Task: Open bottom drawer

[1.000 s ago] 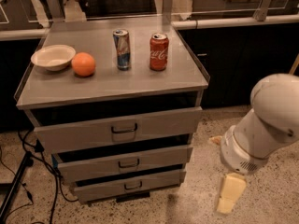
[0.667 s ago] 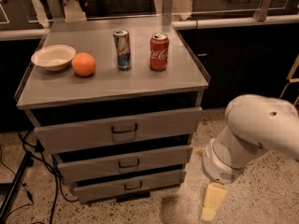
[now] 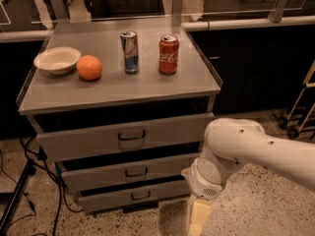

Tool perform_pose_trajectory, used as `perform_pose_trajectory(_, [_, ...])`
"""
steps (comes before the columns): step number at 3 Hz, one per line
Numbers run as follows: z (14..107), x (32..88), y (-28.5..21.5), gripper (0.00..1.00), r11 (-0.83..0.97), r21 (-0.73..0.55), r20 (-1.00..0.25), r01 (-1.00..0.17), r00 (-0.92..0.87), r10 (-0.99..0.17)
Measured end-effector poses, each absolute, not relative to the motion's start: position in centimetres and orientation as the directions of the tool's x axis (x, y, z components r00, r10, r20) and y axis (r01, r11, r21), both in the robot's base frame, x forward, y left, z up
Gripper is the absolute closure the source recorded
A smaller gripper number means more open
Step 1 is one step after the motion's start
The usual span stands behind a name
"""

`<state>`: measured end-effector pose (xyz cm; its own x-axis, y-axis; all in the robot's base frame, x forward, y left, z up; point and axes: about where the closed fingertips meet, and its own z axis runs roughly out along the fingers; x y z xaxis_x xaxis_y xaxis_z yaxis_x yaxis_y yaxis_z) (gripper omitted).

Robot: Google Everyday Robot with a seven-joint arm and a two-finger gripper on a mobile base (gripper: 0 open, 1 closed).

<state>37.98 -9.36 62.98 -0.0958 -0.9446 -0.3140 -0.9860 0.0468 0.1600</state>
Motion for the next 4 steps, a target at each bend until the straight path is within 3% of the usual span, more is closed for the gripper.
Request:
perform_pose_trajectory(3, [56.0, 33.8, -7.1, 0.0, 0.112, 0.267, -0.359, -0.957, -0.206, -0.91])
perform_pose_trajectory(4, [50.4, 36.4, -5.9, 0.0, 0.111, 0.276, -0.352, -0.955, -0.208, -0.913])
